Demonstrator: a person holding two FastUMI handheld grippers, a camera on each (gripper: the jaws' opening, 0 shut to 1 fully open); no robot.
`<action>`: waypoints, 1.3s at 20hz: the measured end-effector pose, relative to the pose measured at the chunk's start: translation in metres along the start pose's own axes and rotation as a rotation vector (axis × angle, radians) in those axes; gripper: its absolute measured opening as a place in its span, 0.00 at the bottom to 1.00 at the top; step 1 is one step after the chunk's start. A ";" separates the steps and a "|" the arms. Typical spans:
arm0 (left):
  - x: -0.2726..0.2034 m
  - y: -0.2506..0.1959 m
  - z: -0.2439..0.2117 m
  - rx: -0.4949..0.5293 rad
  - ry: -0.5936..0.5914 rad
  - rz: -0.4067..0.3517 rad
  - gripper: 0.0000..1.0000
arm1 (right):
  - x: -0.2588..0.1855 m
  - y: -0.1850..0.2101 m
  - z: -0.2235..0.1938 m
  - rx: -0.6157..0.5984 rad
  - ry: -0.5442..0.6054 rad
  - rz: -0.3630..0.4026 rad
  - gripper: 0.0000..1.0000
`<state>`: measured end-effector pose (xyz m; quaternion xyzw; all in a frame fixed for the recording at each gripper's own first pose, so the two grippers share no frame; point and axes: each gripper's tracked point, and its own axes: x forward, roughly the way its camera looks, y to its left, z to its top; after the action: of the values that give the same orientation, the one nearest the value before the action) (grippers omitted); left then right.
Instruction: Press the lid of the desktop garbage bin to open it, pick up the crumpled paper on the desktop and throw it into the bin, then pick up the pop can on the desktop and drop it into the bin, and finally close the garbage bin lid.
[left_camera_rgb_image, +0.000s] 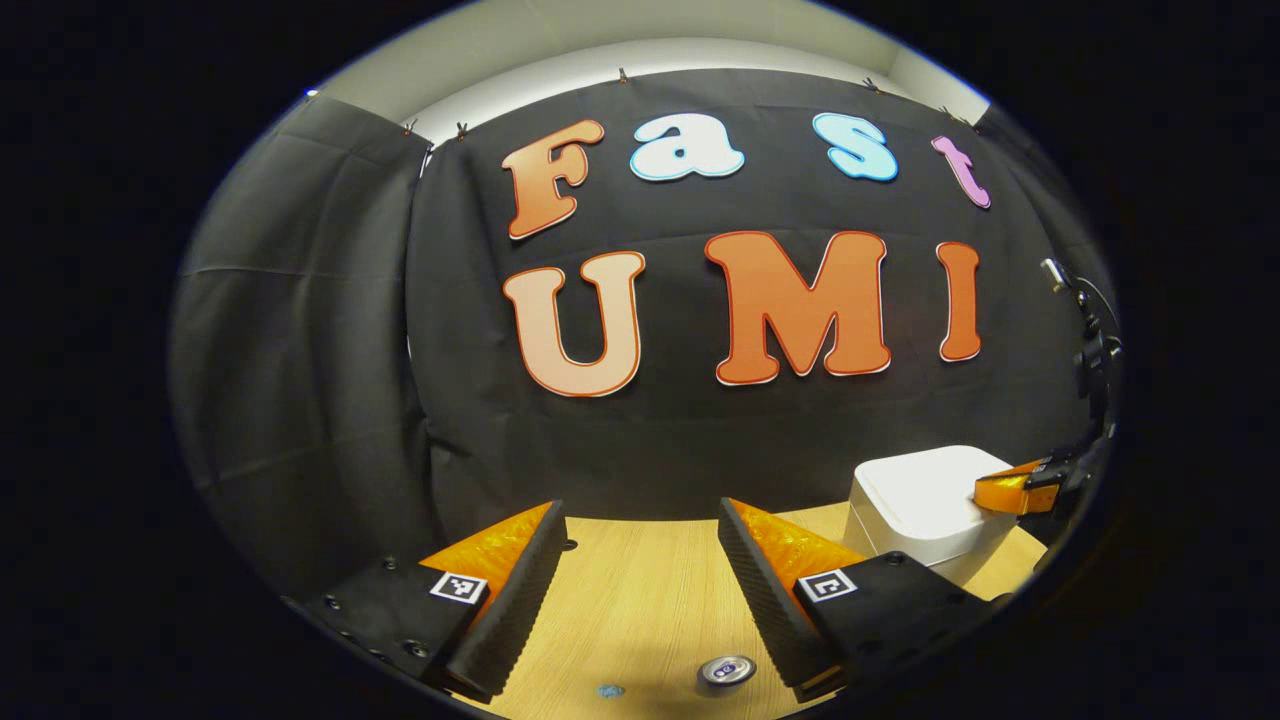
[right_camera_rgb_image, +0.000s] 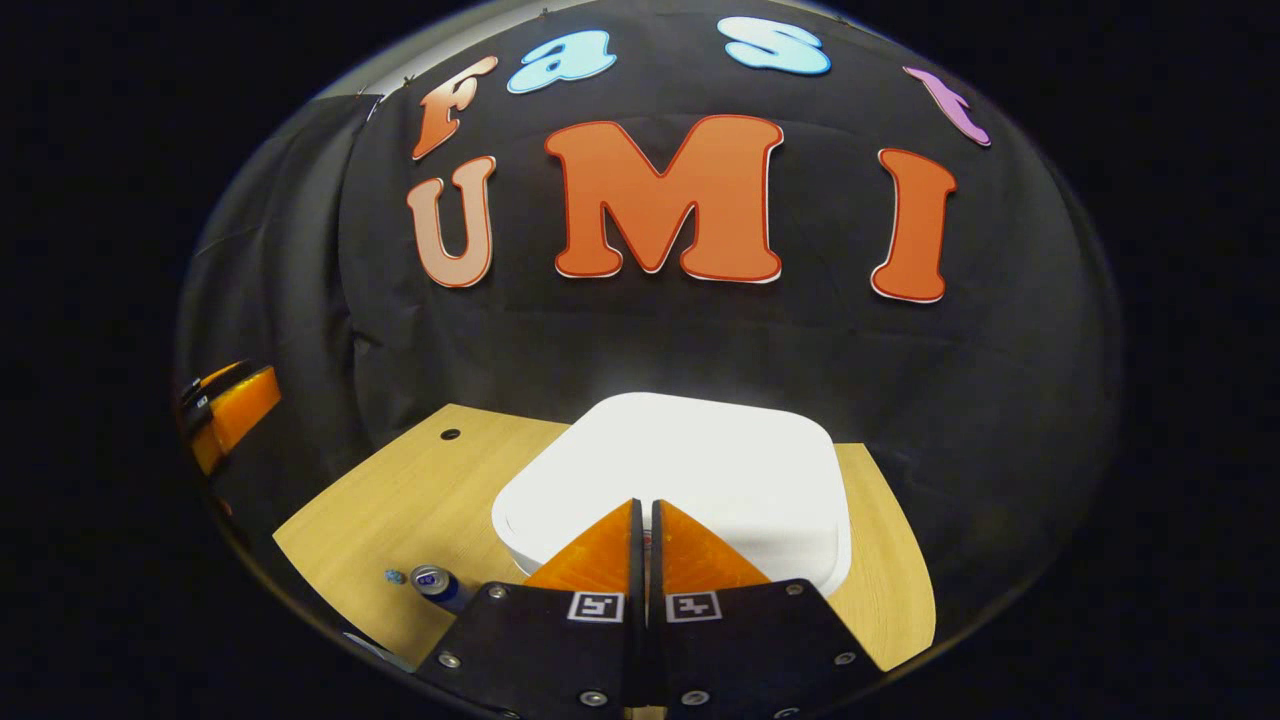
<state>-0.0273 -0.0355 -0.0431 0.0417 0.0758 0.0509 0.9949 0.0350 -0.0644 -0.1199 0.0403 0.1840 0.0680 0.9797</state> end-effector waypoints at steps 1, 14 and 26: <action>-0.003 -0.002 -0.004 0.007 0.009 0.001 0.97 | -0.002 0.002 -0.003 0.040 0.028 0.021 0.01; 0.012 0.024 0.010 0.017 -0.050 -0.058 0.99 | -0.018 -0.007 0.054 0.034 -0.177 -0.108 0.01; 0.042 0.065 -0.016 0.013 -0.069 -0.112 0.99 | -0.043 0.011 0.111 -0.129 -0.386 -0.262 0.58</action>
<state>0.0050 0.0342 -0.0588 0.0458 0.0439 -0.0066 0.9980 0.0347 -0.0663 -0.0006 -0.0342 -0.0077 -0.0571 0.9978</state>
